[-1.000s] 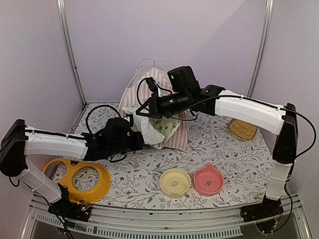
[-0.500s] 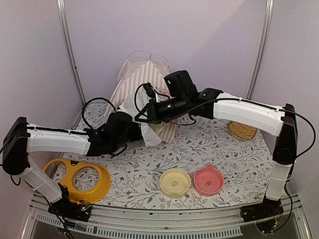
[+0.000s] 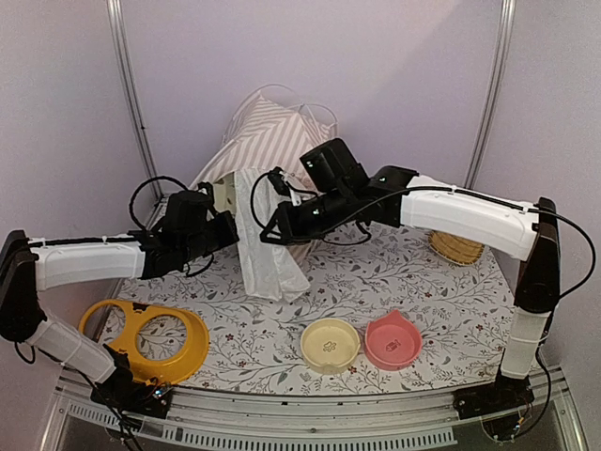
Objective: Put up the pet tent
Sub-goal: Place the cushion in the tent.
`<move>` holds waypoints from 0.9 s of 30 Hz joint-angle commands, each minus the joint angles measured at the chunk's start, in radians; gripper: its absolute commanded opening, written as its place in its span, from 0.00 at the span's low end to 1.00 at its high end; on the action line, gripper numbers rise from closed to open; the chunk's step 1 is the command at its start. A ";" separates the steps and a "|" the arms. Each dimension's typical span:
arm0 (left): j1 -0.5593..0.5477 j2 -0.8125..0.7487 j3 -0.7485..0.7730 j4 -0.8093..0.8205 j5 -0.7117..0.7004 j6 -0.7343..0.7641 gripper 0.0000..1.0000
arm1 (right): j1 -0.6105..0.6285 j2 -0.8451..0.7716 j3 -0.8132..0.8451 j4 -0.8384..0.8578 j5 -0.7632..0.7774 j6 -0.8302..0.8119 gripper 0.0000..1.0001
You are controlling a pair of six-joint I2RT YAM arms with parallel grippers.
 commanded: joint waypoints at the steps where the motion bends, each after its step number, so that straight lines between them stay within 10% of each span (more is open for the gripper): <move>1: 0.006 -0.040 -0.022 0.055 0.099 -0.073 0.00 | 0.012 -0.015 0.066 -0.172 0.198 -0.111 0.24; 5: 0.019 -0.052 -0.037 0.046 0.102 -0.087 0.00 | 0.012 -0.200 -0.136 0.009 0.315 -0.173 0.65; 10: 0.043 -0.035 -0.024 0.043 0.131 -0.095 0.00 | -0.018 -0.406 -0.447 0.236 0.481 -0.238 0.92; 16: 0.052 -0.033 -0.008 0.033 0.143 -0.092 0.00 | -0.234 -0.427 -0.672 0.536 0.301 -0.204 0.93; 27: 0.063 -0.038 0.004 0.009 0.147 -0.090 0.00 | -0.275 -0.015 -0.468 0.747 0.206 -0.405 0.89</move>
